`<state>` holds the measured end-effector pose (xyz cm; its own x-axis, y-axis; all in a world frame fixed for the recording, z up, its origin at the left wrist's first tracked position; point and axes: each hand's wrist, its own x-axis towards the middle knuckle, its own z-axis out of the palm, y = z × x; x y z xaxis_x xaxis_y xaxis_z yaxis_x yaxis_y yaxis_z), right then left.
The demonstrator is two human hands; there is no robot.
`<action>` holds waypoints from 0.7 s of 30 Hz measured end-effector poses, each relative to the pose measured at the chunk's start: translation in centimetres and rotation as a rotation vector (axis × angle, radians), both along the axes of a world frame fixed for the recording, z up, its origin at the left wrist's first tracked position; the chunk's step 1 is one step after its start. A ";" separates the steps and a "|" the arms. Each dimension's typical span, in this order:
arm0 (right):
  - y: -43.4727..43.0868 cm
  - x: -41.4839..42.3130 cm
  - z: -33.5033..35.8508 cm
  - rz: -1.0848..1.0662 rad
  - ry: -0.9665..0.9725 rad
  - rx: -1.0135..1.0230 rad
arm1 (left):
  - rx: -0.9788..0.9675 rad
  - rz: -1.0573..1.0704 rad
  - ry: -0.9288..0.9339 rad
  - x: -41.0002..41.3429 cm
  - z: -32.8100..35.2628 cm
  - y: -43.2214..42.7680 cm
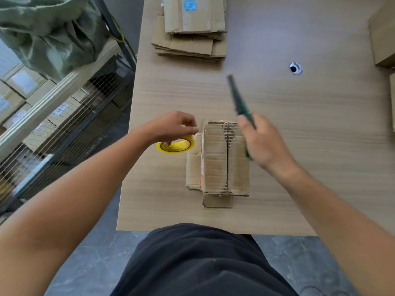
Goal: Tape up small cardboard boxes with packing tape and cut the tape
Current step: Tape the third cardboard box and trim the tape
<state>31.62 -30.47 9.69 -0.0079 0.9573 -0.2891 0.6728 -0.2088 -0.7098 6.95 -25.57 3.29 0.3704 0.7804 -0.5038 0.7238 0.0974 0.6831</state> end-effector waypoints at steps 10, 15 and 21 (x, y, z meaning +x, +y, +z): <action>-2.9 -6.5 -0.5 0.250 -0.290 -0.311 | 0.107 -0.001 0.229 -0.5 0.5 -1.5; -3.5 -6.6 -2.0 0.286 -0.381 -0.268 | -0.034 0.155 -0.038 -3.1 0.0 -3.1; -3.9 -6.9 -3.8 0.370 -0.529 -0.240 | 0.139 0.008 0.266 -2.5 -1.1 -3.2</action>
<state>24.74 -34.33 5.86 -0.1215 0.8276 -0.5480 0.9734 -0.0086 -0.2288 4.46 -28.78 2.19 0.2335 0.8509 -0.4705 0.8786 0.0227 0.4771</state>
